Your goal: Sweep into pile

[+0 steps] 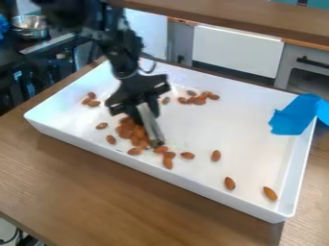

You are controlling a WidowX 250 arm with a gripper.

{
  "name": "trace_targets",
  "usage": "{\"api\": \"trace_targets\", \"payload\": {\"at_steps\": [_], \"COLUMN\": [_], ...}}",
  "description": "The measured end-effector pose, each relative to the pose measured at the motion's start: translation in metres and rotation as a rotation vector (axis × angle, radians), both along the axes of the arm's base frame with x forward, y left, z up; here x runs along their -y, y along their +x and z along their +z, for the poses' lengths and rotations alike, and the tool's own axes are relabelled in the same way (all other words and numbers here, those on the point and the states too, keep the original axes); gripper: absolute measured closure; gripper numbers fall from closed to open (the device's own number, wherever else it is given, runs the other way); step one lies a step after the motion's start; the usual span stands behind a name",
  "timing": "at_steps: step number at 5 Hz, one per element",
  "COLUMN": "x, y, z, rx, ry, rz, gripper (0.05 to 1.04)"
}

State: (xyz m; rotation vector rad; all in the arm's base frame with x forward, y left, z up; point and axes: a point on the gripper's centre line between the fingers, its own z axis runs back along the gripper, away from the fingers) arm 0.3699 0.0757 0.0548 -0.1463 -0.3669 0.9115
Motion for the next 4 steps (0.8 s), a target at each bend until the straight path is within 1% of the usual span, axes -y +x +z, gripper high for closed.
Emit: {"api": "trace_targets", "payload": {"at_steps": [1,2,3,4], "x": [-0.035,-0.059,-0.069,-0.065], "y": [-0.021,-0.038,-0.045,-0.043], "z": [-0.001,0.0,0.002,0.009], "rx": [-0.003,0.009,0.003,-0.024], "ry": [0.003,0.03,0.029,-0.015], "rz": [0.053,0.075,0.076,0.078], "gripper": [0.709,0.709,0.709,0.709]}}
